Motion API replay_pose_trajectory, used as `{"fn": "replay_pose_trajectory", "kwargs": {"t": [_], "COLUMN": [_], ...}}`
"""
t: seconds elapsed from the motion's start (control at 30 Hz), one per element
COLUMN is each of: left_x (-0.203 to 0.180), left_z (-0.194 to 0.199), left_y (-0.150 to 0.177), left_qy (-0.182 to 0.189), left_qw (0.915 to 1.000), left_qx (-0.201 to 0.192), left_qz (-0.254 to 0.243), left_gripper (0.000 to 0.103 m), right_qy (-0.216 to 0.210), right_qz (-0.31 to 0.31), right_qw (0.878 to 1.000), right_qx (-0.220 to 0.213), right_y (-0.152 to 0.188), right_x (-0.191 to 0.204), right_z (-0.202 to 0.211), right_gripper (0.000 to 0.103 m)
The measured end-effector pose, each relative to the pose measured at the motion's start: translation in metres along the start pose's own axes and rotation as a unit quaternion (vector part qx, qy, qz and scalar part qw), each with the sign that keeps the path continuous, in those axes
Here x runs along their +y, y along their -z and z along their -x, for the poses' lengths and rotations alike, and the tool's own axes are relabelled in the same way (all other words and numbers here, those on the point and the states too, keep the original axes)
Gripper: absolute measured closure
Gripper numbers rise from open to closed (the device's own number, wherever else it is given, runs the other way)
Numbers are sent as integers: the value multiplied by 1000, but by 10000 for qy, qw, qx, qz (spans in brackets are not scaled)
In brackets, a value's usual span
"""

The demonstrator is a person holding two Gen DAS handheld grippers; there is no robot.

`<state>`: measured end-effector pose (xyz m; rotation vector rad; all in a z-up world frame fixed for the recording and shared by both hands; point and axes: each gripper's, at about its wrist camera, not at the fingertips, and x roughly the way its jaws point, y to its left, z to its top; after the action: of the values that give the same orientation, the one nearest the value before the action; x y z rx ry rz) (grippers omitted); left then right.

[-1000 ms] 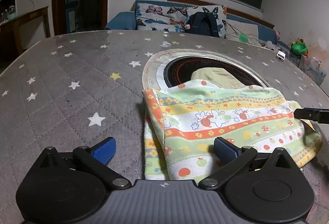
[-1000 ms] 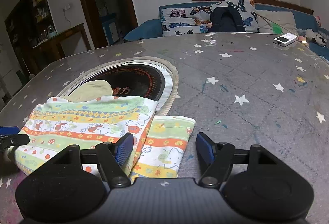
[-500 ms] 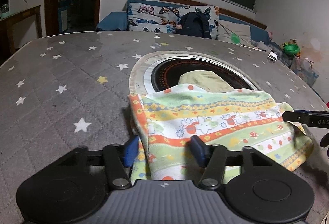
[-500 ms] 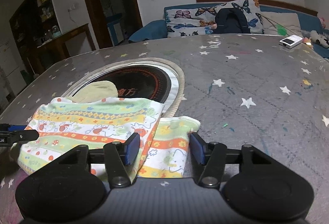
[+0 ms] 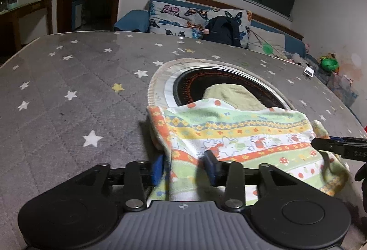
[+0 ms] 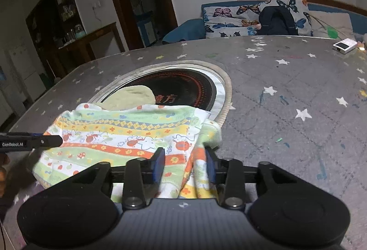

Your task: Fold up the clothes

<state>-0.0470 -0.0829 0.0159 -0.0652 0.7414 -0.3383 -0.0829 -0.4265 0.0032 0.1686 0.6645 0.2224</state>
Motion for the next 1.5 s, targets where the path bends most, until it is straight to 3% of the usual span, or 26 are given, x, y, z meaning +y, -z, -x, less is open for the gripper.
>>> {"fn": "replay_pose_trajectory", "kwargs": {"t": [0.1, 0.17, 0.23, 0.33, 0.53, 0.7, 0.93, 1.07, 1.2, 1.3, 1.33, 1.5], "left_x": [-2, -4, -5, -6, -28, -67, -118, -145, -168, -181, -184, -173], "left_z": [0, -1, -1, 1, 6, -8, -54, -81, -112, -126, -129, -123], "left_y": [0, 0, -1, -7, -32, -65, -102, -108, -99, -89, -85, -77], "left_qy": [-29, 57, 161, 280, 692, 946, 1277, 1448, 1494, 1335, 1244, 1000], "left_qw": [10000, 10000, 9999, 9996, 9974, 9936, 9883, 9857, 9845, 9843, 9840, 9856], "left_qx": [10, 15, 29, 40, -151, -326, -429, -390, -76, 158, 185, 186], "left_qz": [-13, -48, -37, 31, -128, -531, -717, -771, -913, -1146, -1260, -1351], "left_gripper": [57, 59, 76, 87, 91, 91, 91, 91, 90, 85, 77, 63], "right_qy": [71, 92, 112, 159, 402, 769, 1602, 2064, 2430, 2581, 2583, 2619], "right_qz": [170, 217, 327, 447, 687, 924, 878, 802, 617, 540, 536, 415], "right_qw": [9998, 9997, 9994, 9988, 9961, 9909, 9801, 9721, 9659, 9640, 9643, 9641], "right_qx": [-10, -19, -53, -127, -392, -603, -784, -773, -651, -344, -217, -150], "right_y": [0, 1, 1, 1, -14, -40, -76, -83, -77, -65, -61, -47], "right_x": [7, 10, 13, 14, 7, -6, -52, -81, -110, -125, -129, -134], "right_z": [-2, -3, -1, 3, 21, 34, 44, 46, 38, 25, 22, 27], "right_gripper": [64, 71, 84, 89, 92, 93, 93, 93, 93, 93, 92, 78]}}
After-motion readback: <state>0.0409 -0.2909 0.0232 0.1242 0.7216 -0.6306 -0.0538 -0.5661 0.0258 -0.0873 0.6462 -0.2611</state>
